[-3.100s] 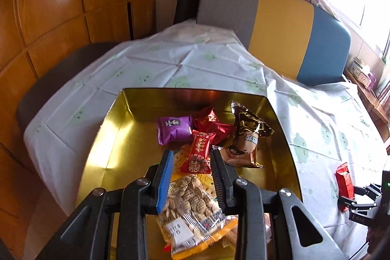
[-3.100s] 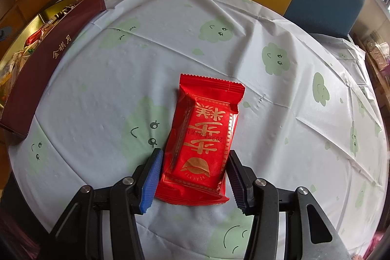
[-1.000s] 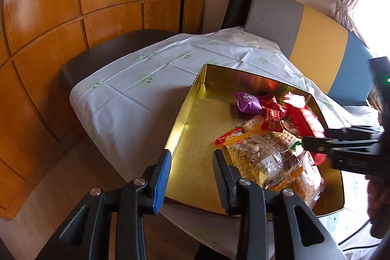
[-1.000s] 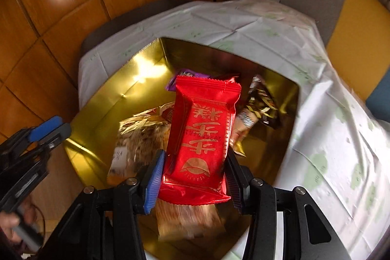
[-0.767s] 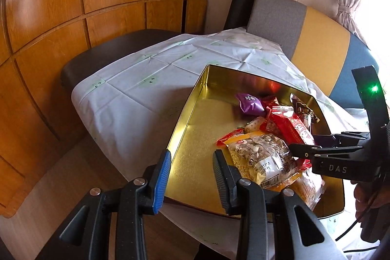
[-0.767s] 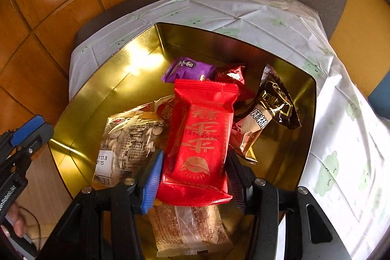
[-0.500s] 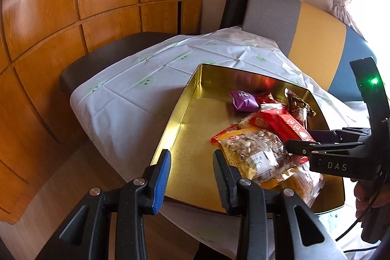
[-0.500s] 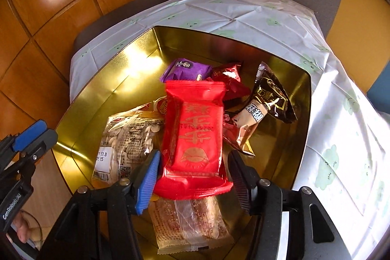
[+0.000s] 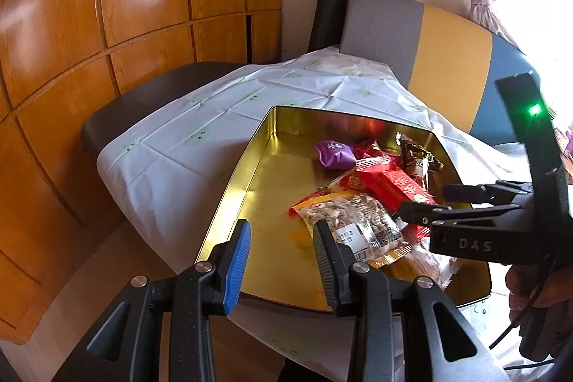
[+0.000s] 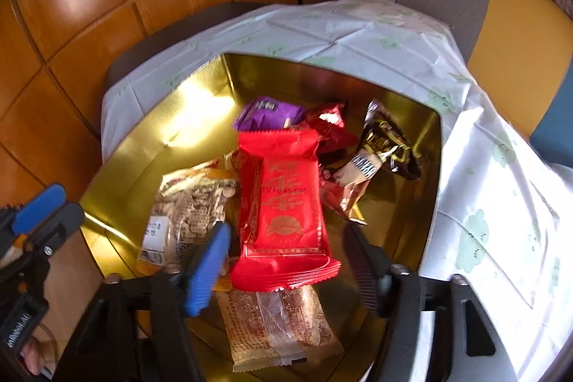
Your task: Organize snacks
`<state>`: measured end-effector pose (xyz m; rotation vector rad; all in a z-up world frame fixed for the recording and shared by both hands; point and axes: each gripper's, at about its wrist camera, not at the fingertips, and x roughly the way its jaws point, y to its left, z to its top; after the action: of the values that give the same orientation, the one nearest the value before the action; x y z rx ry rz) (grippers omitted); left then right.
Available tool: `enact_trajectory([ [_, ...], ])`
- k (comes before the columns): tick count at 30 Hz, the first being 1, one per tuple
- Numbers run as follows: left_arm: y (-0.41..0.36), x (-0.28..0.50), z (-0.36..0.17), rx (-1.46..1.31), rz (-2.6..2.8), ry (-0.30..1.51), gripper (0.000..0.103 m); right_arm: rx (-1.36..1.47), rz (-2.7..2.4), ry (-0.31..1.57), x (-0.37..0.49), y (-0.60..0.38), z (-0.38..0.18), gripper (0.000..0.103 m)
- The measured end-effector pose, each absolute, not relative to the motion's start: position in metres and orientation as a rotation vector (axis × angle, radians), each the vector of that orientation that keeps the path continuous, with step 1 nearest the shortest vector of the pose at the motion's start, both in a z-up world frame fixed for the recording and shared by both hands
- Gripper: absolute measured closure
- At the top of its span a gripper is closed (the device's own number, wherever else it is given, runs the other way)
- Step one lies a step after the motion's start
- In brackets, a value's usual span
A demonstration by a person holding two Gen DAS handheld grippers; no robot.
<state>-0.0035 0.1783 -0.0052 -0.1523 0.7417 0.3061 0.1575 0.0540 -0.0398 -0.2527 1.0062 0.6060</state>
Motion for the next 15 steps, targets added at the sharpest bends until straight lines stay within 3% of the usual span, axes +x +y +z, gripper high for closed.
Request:
enact_trajectory([
  [5,0.172,-0.004,-0.002,-0.138,0.31,0.733,0.066,-0.205,0.584,0.956,0.143,0.039,-0.026,0.023],
  [11,0.161,-0.009,0.004,-0.114,0.3,0.705,0.066,-0.154,0.504,0.898,0.116,0.014,-0.015,0.022],
  [15,0.151,-0.013,0.007,-0.095,0.296,0.675,0.05,-0.129,0.432,0.854,0.095,-0.003,-0.012,0.019],
])
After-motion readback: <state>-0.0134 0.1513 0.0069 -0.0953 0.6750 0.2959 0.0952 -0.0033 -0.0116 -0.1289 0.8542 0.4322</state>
